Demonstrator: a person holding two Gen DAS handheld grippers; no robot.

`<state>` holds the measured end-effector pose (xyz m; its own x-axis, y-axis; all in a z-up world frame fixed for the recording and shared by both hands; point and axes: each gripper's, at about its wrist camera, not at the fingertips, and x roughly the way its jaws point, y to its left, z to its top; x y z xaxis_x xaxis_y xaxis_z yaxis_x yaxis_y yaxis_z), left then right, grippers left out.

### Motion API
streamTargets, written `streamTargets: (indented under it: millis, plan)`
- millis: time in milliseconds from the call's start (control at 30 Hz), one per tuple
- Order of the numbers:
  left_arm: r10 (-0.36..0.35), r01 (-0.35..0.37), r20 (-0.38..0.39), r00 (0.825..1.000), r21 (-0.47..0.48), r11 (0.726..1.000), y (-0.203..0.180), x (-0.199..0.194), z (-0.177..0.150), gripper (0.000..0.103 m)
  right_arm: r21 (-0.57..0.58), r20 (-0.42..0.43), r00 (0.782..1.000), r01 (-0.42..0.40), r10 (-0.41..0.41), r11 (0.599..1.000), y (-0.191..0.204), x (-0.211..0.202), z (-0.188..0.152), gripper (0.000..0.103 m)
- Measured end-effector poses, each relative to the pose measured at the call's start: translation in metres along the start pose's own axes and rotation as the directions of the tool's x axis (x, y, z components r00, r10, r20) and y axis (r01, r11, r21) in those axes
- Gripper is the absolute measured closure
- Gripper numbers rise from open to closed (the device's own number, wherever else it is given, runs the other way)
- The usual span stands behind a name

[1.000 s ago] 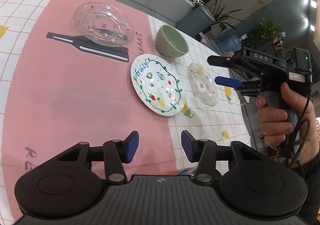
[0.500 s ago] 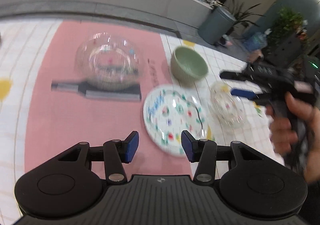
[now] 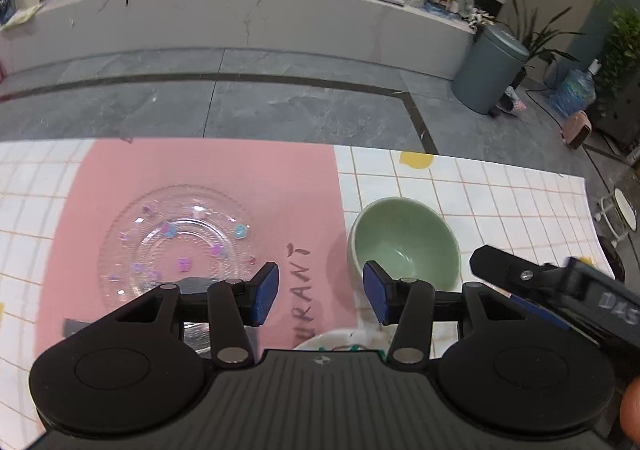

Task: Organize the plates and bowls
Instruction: 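Move both open tools toward the green ceramic bowl, then close both tools on opposite sides of the green bowl rim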

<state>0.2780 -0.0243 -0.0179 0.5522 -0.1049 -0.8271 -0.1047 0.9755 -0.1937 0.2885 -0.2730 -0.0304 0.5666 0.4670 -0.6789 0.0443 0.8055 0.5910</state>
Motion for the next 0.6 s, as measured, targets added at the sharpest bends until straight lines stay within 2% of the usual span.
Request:
streamTargets:
  millis: [100, 167, 267, 400, 500, 567, 600]
  plan:
    - [0.005, -0.005, -0.013, 1.0, -0.028, 1.0, -0.001, 0.013, 0.002, 0.046, 0.031, 0.016, 1.0, 0.021, -0.022, 0.999, -0.007, 0.009, 0.001, 0.023]
    - [-0.007, 0.006, -0.012, 1.0, -0.04, 0.999, -0.003, 0.019, 0.003, 0.046, 0.042, 0.011, 0.999, 0.038, -0.038, 0.998, -0.012, 0.016, 0.001, 0.039]
    - [-0.016, 0.016, -0.005, 1.0, -0.046, 0.999, -0.004, 0.023, 0.003, 0.046, 0.066, 0.009, 0.998, 0.055, -0.056, 0.996, -0.018, 0.026, -0.001, 0.05]
    - [-0.012, 0.011, -0.015, 1.0, -0.046, 0.999, -0.007, 0.031, 0.002, 0.046, 0.064, 0.009, 0.999, 0.053, -0.054, 0.997, -0.017, 0.038, -0.004, 0.058]
    - [-0.021, 0.02, -0.02, 1.0, -0.033, 0.999, -0.01, 0.036, 0.001, 0.047, 0.051, -0.01, 0.998, 0.065, -0.065, 0.997, -0.014, 0.048, -0.006, 0.07]
    - [-0.027, 0.027, -0.019, 0.999, -0.026, 0.999, -0.013, 0.038, 0.0, 0.054, 0.048, -0.031, 0.996, 0.081, -0.079, 0.996, -0.015, 0.056, -0.009, 0.077]
    - [-0.024, 0.024, -0.018, 1.0, -0.023, 0.999, -0.013, 0.039, 0.0, 0.059, 0.048, -0.041, 0.996, 0.084, -0.082, 0.995, -0.015, 0.059, -0.011, 0.078]
